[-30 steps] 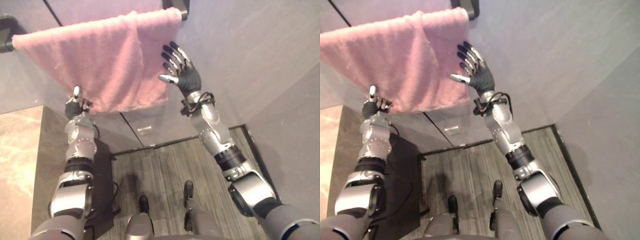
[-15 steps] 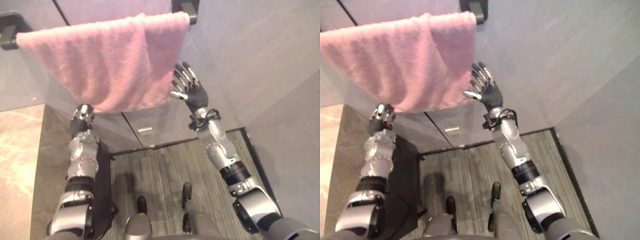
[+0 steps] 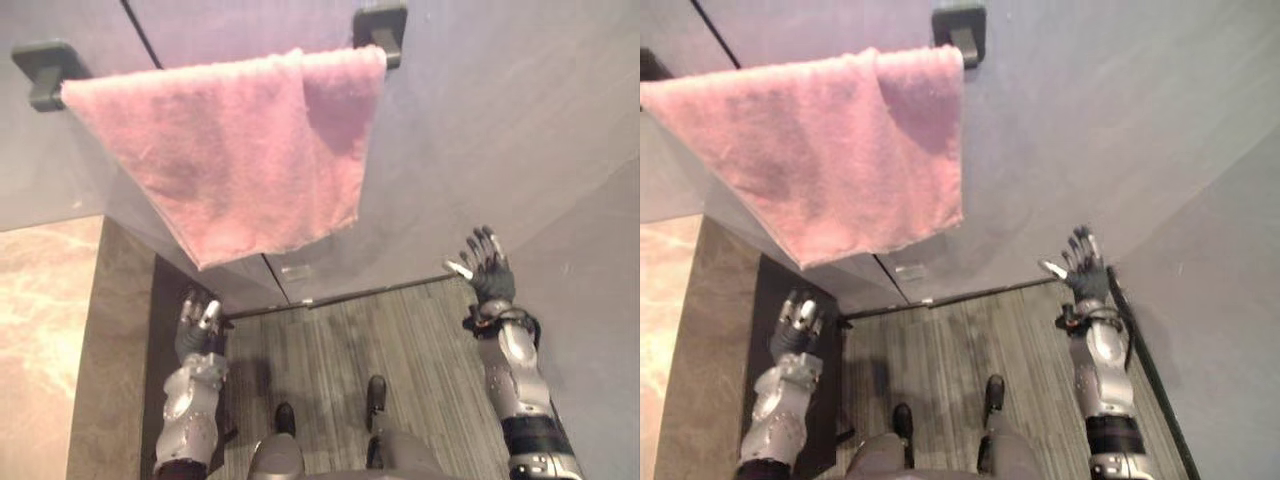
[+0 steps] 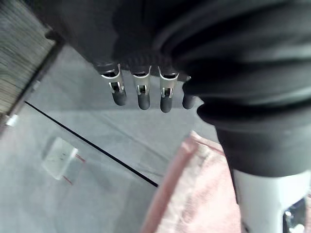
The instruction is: Organize washtable
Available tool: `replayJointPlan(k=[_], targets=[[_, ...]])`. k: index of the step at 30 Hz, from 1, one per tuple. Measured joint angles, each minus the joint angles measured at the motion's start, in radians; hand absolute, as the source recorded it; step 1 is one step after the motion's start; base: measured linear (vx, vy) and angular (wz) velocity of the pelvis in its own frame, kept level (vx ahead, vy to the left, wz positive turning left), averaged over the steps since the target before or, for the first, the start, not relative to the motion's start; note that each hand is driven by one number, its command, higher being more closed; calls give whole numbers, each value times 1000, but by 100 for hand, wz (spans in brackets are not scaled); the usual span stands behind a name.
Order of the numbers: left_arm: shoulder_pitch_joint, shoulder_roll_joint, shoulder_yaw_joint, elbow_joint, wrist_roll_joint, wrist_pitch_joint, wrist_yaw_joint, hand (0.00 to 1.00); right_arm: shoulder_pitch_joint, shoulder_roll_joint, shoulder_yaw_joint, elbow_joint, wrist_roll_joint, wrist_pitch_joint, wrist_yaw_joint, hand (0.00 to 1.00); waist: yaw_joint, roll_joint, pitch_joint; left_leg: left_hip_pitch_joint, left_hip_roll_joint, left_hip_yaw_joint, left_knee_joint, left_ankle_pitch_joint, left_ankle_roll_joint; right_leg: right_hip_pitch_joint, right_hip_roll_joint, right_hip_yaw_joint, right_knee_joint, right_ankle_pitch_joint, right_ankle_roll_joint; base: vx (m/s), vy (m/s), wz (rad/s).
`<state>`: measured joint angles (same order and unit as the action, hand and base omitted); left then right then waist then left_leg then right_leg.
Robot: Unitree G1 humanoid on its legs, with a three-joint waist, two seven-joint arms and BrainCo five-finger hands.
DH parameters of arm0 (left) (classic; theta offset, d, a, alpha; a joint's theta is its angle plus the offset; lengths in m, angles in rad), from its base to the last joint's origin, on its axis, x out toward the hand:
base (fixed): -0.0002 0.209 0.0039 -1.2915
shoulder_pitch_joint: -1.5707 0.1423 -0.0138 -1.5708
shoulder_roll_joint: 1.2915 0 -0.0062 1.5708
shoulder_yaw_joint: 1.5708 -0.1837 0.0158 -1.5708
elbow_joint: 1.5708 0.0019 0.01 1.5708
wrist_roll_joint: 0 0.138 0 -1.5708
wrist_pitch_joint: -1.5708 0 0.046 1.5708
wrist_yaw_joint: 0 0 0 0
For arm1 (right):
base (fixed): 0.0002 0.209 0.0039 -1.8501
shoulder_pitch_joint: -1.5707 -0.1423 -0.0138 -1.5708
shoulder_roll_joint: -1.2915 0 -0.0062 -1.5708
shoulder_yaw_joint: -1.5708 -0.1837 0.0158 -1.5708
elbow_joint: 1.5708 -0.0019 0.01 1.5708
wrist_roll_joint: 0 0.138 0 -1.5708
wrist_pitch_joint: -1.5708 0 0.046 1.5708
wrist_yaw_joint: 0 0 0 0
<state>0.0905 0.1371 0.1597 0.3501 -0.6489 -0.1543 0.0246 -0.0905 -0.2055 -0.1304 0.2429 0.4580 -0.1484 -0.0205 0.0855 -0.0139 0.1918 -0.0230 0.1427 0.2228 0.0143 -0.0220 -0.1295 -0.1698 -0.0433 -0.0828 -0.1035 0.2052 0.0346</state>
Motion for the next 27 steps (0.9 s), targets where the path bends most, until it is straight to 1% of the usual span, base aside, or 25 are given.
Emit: replayJointPlan(k=[2, 3, 4, 5, 6, 7, 9, 10, 11, 12, 14, 15, 16, 17, 19, 20, 23, 27], targets=[[14, -23, -1, 87, 121, 1, -1, 0, 35, 17, -5, 116, -56, 3, -3, 0, -1, 3, -25, 6, -1, -2, 0, -3, 2, 9, -3, -5, -1, -9, -5, -23, 51, 9], [16, -28, 0, 116, 157, 2, 1, 0, 41, 23, -8, 143, -69, 5, -3, 0, -1, 5, -31, 6, -2, -2, 0, -4, 3, 9, -4, -5, -1, -10, -6, -20, 56, 3], [17, -37, 0, 195, 228, 3, 2, 0, 53, 32, -9, 195, -87, 6, -3, 0, -2, 9, -40, 6, -4, -1, 0, -5, 5, 9, -7, -6, -1, -11, -6, -14, 43, 2], [16, -41, 0, 239, 254, 3, 2, 0, 58, 37, -9, 223, -99, 7, -2, 0, -4, 10, -44, 7, -5, -1, 0, -6, 6, 10, -8, -6, -1, -11, -5, -16, 50, 2], [17, -52, 5, 325, 314, 6, 6, 0, 63, 49, -8, 278, -111, 10, -1, 0, -15, 12, -47, 12, -6, -1, 0, -7, 6, 16, -9, -7, -1, -12, -4, -12, 45, 0], [18, -63, 9, 415, 362, 16, 13, 0, 72, 61, -8, 329, -117, 15, 0, 0, -17, 13, -47, 24, -5, 0, 0, -11, 5, 27, -8, -6, -1, -14, -4, -8, 42, -2], [18, -84, 12, 528, 420, 30, 27, 0, 103, 72, -7, 393, -118, 18, 4, 0, -17, 14, -51, 43, -3, 1, 1, -23, 3, 45, -6, -6, -1, -19, -3, 1, 44, -3], [25, -99, 17, 583, 450, 41, 35, 0, 124, 77, -7, 437, -120, 18, 6, 0, -17, 14, -62, 45, -4, 3, 0, -27, 3, 46, -7, -4, -1, -21, -2, 6, 54, -3], [30, -108, 29, 605, 458, 42, 37, 0, 130, 79, -7, 464, -127, 19, 8, 0, -17, 14, -66, 47, -4, 4, 0, -27, 3, 48, -7, -3, -1, -22, 0, 4, 57, 0], [20, -117, 80, 643, 465, 44, 45, 0, 138, 80, -9, 579, -157, 20, 16, 0, -16, 16, -67, 59, -4, 3, 0, -29, 3, 62, -7, -5, -1, -25, 3, 2, 33, 2], [11, -115, 88, 673, 471, 50, 46, 0, 138, 80, -15, 668, -181, 23, 20, 0, -17, 19, -71, 72, -4, 4, -1, -33, 2, 73, -7, -4, -1, -28, 3, -1, 15, 1], [3, -114, 94, 698, 478, 60, 48, 0, 137, 81, -25, 744, -207, 30, 21, 0, -17, 25, -78, 80, -4, 4, -1, -36, 3, 81, -7, -3, -1, -30, 4, -1, 39, -5], [-4, -114, 117, 720, 491, 66, 48, 0, 137, 83, -57, 817, -240, 46, 21, 0, -19, 30, -84, 90, -4, 9, -3, -39, 3, 88, -7, 0, -1, -32, 5, 1, 41, -6], [-5, -115, 119, 722, 495, 70, 48, 0, 139, 84, -76, 851, -248, 50, 20, 0, -20, 33, -86, 96, -4, 11, -4, -40, 3, 93, -7, 1, -1, -33, 5, 7, 31, -7], [-5, -114, 122, 730, 504, 81, 45, 0, 146, 89, -160, 931, -265, 79, 12, 0, -23, 36, -89, 110, -4, 13, -9, -45, 7, 105, -7, 1, -1, -36, 5, -6, 31, -2], [-8, -114, 128, 741, 502, 82, 42, 0, 156, 92, -196, 949, -273, 93, 2, 0, -24, 39, -90, 114, -4, 13, -9, -46, 7, 108, -7, 1, -1, -36, 5, 0, 0, 0], [-20, -111, 130, 760, 501, 82, 41, 0, 164, 95, -218, 949, -309, 109, 1, 0, -24, 39, -91, 124, -2, 13, -10, -48, 3, 120, -4, 1, -1, -38, 3, 0, 0, 0], [-22, -111, 130, 763, 479, 82, 40, 0, 154, 101, -224, 948, -325, 109, 2, 0, -24, 37, -91, 129, 13, 2, -4, -53, -2, 139, 4, -9, -1, -44, -1, -18, -5, 7]])
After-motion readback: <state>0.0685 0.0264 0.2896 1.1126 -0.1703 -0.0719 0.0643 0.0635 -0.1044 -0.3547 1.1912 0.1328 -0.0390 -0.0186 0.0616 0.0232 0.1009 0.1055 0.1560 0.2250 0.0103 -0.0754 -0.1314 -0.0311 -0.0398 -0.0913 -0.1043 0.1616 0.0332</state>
